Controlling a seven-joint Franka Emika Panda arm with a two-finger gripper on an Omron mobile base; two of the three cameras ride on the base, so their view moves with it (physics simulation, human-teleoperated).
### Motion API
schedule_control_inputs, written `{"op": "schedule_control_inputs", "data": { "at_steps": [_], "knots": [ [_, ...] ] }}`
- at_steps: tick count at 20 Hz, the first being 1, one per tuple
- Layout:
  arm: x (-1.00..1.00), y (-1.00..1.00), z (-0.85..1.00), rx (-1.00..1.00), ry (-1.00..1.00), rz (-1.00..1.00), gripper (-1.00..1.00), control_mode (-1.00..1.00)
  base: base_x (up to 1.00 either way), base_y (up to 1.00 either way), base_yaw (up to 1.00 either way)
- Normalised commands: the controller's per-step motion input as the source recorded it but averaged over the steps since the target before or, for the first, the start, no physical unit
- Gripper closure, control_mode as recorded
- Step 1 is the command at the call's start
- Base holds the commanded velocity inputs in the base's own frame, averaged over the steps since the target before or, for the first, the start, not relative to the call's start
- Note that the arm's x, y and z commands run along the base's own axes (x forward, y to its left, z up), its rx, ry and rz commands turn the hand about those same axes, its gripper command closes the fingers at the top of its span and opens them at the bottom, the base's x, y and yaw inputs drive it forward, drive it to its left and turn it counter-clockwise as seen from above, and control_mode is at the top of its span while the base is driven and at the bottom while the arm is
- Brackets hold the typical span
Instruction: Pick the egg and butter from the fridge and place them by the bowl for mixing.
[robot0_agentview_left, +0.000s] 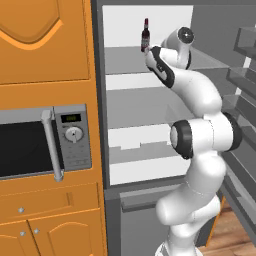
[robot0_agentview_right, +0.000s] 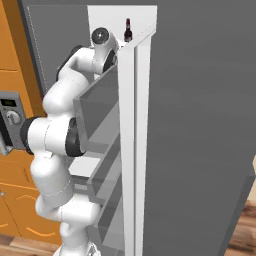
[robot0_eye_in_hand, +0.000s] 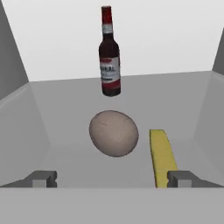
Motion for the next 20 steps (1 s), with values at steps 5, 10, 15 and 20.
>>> {"op": "schedule_control_inputs", "data": {
  "at_steps": [5,10,15,20],
  "knots": [
    [0.61,0.00,-0.09,0.00,0.00,0.00,-1.00,-1.00,0.00,0.00,0.00],
    [0.47,0.00,-0.02,0.00,0.02,0.00,-1.00,-1.00,0.00,0.00,0.00],
    [0.37,-0.02,-0.07,0.00,0.02,0.00,-1.00,-1.00,0.00,0.00,0.00],
    [0.14,-0.01,-0.09,0.00,0.05,0.00,-1.00,-1.00,0.00,0.00,0.00]
  ]
}}
